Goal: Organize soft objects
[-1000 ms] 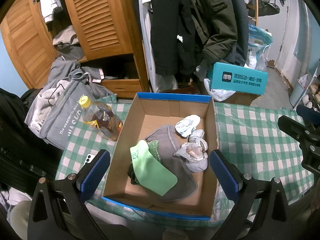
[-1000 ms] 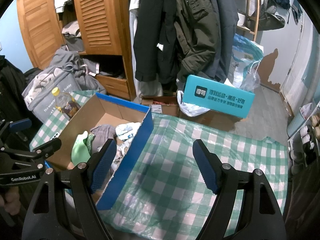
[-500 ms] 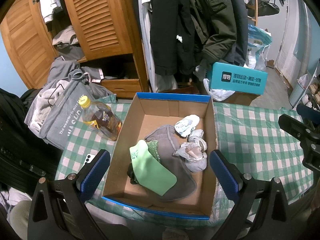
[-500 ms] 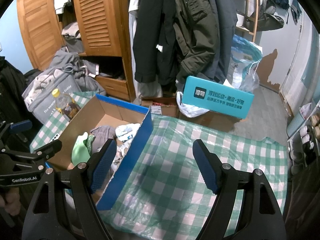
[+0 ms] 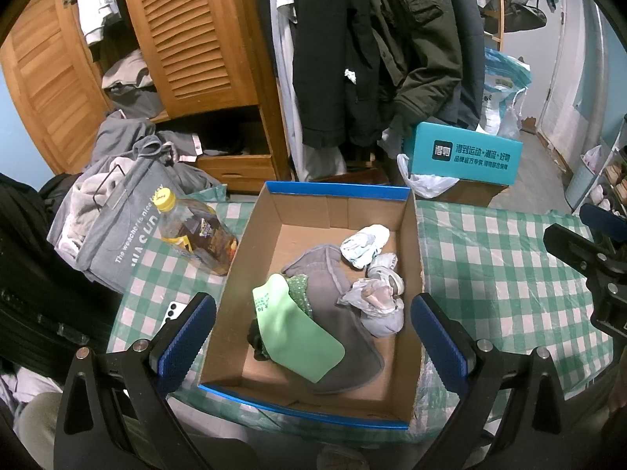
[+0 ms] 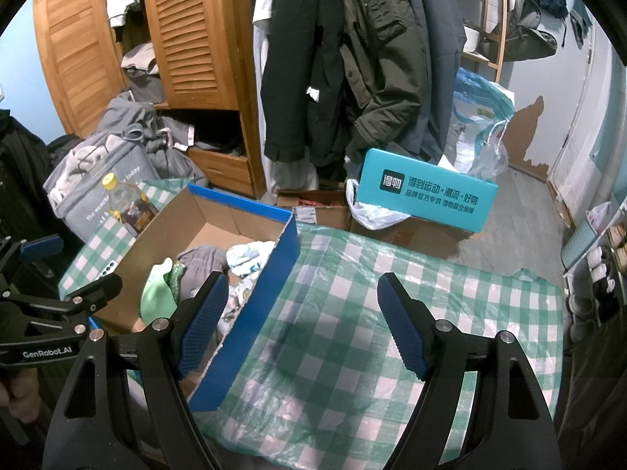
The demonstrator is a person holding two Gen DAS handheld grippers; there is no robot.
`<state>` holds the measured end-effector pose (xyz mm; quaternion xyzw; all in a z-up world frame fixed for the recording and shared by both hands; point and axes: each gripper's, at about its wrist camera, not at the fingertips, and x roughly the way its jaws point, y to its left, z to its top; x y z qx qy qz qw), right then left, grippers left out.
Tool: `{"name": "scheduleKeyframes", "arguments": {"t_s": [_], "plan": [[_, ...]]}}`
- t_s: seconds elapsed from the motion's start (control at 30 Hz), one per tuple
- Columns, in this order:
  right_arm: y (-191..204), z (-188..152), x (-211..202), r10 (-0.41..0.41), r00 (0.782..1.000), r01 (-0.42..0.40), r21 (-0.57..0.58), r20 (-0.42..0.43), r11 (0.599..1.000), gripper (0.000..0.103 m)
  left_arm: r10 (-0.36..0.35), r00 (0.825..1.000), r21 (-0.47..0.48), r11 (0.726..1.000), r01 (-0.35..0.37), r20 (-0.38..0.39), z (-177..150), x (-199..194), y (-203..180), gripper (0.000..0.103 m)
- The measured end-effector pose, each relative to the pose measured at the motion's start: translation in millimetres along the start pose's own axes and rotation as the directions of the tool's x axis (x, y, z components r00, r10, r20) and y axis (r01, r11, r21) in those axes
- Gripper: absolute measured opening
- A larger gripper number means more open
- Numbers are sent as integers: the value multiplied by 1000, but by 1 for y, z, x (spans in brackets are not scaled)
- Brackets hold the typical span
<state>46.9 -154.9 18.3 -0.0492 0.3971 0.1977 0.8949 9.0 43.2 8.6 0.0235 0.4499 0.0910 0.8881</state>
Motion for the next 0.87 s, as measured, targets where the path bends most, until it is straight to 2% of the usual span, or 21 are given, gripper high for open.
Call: {"name": "scheduleKeyframes", "arguments": {"t_s": [0.87], "plan": [[1, 0, 0, -2, 1000, 2, 0, 0, 1000, 78, -5, 1000, 3, 1000, 5, 16, -5, -5, -12, 101]]}}
